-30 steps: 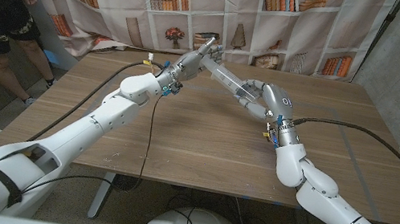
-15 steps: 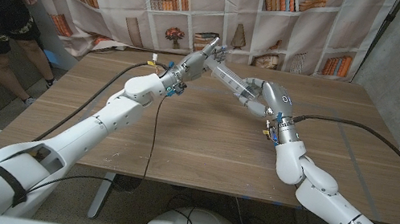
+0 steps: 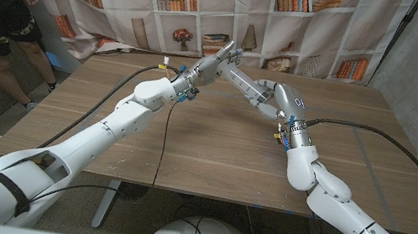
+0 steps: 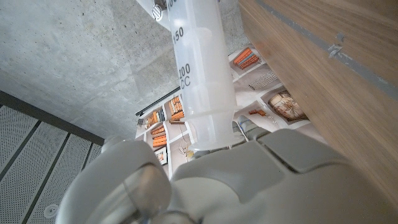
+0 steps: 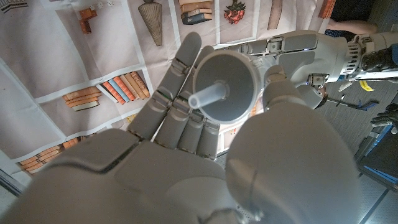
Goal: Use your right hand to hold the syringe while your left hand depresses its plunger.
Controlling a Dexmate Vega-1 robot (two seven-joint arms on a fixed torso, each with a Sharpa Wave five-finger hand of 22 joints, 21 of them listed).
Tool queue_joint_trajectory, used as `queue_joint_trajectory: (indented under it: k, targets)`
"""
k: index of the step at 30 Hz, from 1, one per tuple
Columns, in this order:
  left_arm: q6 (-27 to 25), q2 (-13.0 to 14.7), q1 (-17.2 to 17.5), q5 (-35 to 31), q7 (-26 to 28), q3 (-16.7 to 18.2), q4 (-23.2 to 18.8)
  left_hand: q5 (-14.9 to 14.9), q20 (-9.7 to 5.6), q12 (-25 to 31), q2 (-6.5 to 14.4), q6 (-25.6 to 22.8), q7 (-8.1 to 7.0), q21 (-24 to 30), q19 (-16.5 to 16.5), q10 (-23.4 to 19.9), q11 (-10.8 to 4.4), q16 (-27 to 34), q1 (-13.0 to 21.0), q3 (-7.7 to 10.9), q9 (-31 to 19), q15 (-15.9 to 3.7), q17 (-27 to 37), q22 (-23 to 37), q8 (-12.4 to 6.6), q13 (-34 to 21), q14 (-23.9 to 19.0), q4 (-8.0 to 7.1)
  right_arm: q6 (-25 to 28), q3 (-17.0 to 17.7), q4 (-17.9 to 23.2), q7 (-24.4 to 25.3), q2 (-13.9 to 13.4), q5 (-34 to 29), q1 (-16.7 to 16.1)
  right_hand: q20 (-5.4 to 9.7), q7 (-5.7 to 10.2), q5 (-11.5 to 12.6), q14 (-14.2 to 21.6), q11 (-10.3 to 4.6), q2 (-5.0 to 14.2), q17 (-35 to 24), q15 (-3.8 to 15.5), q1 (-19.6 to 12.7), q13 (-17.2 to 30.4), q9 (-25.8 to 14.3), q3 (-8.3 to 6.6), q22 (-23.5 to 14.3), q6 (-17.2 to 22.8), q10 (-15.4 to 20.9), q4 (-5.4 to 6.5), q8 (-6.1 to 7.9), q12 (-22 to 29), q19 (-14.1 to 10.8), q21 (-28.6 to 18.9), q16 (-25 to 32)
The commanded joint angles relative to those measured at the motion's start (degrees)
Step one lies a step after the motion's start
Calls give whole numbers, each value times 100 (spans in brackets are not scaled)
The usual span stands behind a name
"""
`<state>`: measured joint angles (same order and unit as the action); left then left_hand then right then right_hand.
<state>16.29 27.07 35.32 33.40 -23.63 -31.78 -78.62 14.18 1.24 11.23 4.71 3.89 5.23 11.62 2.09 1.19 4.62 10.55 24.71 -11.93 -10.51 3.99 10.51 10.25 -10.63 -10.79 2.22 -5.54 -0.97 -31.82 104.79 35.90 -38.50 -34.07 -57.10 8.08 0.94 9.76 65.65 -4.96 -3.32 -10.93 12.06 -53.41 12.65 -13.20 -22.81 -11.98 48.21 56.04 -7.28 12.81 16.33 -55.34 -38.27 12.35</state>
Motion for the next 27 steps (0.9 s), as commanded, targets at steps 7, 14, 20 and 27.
queue_joint_trajectory:
  k: [7,14,20,27]
  targets:
    - [-42,-21,-81,-112,37,-88,16,22,-1,31,55,-35,26,-14,60,34,0,10,7,-38,-16,22,26,32,-56,-32,39,-11,23,27,-12,-6,11,136,26,439,917,31,76,-434,1238,-17,114,-1158,25,-19,8,2,967,504,-5,29,21,25,-51,-3]
    - [-31,39,-23,-130,126,-39,-56,22,-4,30,59,-34,22,-11,63,41,-3,10,7,-44,-15,22,25,32,-55,-32,43,-13,-82,36,-88,57,2,171,39,438,907,32,73,-426,1239,-17,117,-1161,32,-21,10,6,974,510,-7,27,22,32,-61,-7]
    - [-34,85,20,-125,177,-2,-100,22,0,33,63,-32,22,-8,66,40,2,12,8,-50,-15,23,25,32,-54,-31,44,-15,-148,96,-65,53,-31,276,-4,438,910,33,73,-437,1238,-17,120,-1165,35,-23,13,9,979,502,-10,25,17,44,-68,-9]
    - [-57,165,96,-114,237,44,-155,23,2,34,68,-32,25,-5,68,41,1,14,10,-55,-15,24,25,33,-54,-31,44,-16,-166,162,-19,74,-53,335,-86,440,901,34,70,-415,1239,-18,114,-1166,37,-25,16,14,979,504,-10,19,13,67,-74,-13]
